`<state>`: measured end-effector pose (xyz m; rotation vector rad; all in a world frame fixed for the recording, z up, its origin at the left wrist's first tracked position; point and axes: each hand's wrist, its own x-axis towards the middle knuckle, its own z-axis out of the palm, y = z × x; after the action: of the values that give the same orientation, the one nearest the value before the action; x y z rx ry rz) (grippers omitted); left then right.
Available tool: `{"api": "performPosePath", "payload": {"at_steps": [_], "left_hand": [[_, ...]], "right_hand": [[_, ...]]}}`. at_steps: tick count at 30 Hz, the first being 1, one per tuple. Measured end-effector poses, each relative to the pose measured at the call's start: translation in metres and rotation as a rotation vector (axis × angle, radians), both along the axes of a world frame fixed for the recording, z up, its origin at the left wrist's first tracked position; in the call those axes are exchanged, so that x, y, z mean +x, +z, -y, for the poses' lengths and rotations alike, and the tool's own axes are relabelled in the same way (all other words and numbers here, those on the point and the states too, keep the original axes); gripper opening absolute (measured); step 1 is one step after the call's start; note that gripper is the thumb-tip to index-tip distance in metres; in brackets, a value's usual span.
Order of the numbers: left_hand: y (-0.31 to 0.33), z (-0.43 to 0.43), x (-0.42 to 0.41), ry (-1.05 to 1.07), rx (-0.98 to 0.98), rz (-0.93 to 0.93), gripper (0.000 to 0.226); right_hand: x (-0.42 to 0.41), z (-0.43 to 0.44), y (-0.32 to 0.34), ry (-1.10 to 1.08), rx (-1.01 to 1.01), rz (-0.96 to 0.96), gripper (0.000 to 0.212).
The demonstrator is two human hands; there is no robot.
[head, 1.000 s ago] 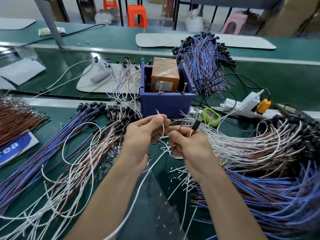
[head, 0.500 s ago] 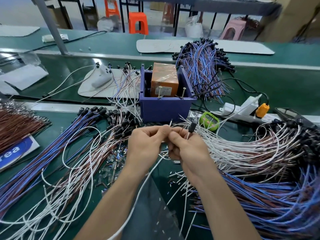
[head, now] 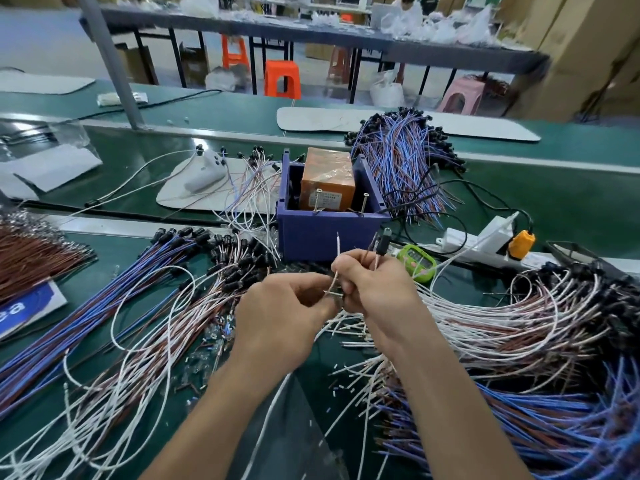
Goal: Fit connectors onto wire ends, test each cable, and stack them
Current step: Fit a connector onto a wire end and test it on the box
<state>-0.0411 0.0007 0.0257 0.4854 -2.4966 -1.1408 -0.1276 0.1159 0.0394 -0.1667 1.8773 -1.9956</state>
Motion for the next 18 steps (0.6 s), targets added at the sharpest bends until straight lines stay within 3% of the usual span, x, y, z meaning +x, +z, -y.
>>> {"api": "performPosePath", "payload": {"at_steps": [3, 6, 10, 13, 18], "left_hand": [[-0.004, -0.004, -0.011, -0.007, 0.279, -0.167, 0.016], [-0.012, 0.003, -0.022, 0.08, 0.505, -0.274, 0.018], [-0.025, 0.015, -0.026, 0.194, 0.458, -0.426, 0.031], [-0.032, 0.024, -0.026, 0.266, 0.377, -0.447, 0.02], [-0.029, 0.026, -0.032, 0.321, 0.423, -0.474, 0.012]], "right_hand": [[-0.004, 0.002, -0.003, 0.042, -0.056, -0.009, 0.016], [-0.011, 0.003, -0.007, 0.071, -0.133, -0.009, 0.041], [-0.013, 0.009, -0.018, 0.037, -0.186, -0.081, 0.037], [-0.011, 0.01, -0.025, -0.011, -0.194, -0.114, 0.031], [-0.015, -0.007, -0.023, -0.14, -0.278, -0.119, 0.027]]}}
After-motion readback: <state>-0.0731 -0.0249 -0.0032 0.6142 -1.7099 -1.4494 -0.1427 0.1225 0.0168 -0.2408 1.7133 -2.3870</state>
